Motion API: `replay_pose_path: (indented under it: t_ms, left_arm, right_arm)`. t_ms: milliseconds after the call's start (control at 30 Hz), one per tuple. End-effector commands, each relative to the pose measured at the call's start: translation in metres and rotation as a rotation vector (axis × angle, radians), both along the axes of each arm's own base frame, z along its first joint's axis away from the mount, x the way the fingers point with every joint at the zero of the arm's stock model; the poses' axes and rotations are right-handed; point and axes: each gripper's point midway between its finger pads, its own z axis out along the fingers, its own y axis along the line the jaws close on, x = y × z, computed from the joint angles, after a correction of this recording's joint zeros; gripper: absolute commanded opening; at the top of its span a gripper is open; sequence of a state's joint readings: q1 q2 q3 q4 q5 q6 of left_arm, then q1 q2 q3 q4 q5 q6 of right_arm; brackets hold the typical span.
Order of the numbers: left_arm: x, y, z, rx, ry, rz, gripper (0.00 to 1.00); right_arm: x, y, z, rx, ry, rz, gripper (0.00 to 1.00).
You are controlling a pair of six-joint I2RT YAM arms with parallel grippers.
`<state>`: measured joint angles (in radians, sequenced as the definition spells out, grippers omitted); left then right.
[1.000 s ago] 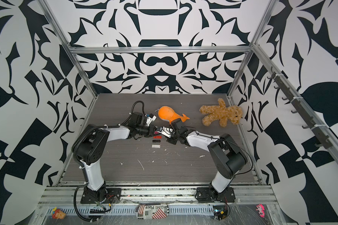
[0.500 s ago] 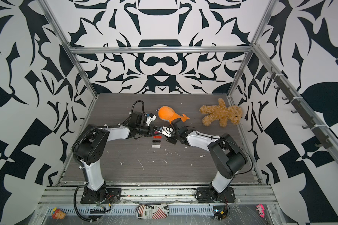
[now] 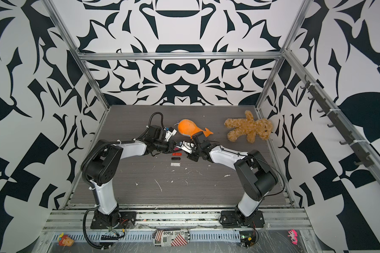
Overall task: Close the usb drive cover
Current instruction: Close the cover of the USB drive.
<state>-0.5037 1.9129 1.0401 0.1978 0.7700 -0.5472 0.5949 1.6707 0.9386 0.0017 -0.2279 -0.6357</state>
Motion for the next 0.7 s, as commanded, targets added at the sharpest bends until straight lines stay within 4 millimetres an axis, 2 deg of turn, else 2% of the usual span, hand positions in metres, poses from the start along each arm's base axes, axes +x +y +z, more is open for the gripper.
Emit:
replay_pose_path:
  t_ms: [0, 267, 667]
  left_arm:
    - [-0.023, -0.014, -0.018, 0.056, 0.038, -0.052, 0.07]
    - [-0.025, -0.013, -0.024, 0.076, 0.039, -0.051, 0.07]
    - [-0.034, -0.017, -0.029, 0.067, 0.062, -0.082, 0.07]
  right_arm:
    - [0.011, 0.076, 0.124, 0.319, -0.278, 0.209, 0.10]
    - [0.021, 0.089, 0.145, 0.359, -0.330, 0.211, 0.08]
    - [0.016, 0.104, 0.168, 0.444, -0.411, 0.291, 0.08]
